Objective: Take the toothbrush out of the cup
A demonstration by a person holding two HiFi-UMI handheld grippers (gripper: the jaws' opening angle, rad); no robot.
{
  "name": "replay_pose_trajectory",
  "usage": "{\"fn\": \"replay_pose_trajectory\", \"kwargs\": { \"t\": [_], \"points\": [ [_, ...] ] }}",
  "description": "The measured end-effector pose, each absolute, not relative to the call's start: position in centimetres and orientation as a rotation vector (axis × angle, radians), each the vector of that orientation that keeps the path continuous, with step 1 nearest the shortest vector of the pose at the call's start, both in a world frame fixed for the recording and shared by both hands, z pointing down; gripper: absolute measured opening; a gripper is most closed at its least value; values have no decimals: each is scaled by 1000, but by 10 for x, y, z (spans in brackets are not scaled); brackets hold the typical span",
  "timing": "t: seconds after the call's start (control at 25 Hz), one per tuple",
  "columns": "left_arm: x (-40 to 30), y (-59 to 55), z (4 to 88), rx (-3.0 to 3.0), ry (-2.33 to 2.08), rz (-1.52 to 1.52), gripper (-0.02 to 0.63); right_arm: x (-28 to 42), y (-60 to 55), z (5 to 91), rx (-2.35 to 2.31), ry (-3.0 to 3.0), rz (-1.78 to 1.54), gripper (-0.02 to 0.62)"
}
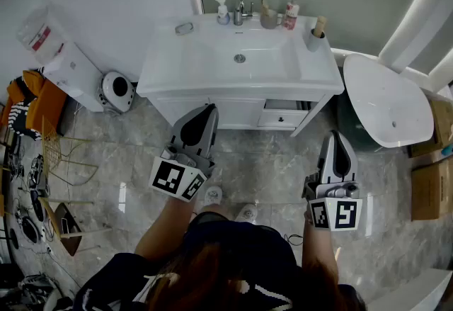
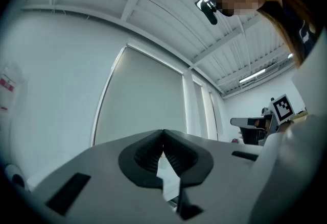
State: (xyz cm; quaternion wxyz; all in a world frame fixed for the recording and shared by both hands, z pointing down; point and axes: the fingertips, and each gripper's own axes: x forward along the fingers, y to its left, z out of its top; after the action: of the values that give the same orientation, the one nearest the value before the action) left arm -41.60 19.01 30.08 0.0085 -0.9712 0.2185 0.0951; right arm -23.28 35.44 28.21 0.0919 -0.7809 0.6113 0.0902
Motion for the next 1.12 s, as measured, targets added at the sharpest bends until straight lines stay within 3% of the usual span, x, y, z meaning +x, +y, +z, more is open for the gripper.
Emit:
{"fn": "replay_pose_trajectory", "kwargs": {
  "t": [0.64,1.12],
  "points": [
    [-387,178,313,-3036,681,269,9,-210,328,305,-2291,1884,139,15],
    [-309,38,314,-3067,586,275,9,-144,197,301,-2364,1861,162,15]
  ]
}}
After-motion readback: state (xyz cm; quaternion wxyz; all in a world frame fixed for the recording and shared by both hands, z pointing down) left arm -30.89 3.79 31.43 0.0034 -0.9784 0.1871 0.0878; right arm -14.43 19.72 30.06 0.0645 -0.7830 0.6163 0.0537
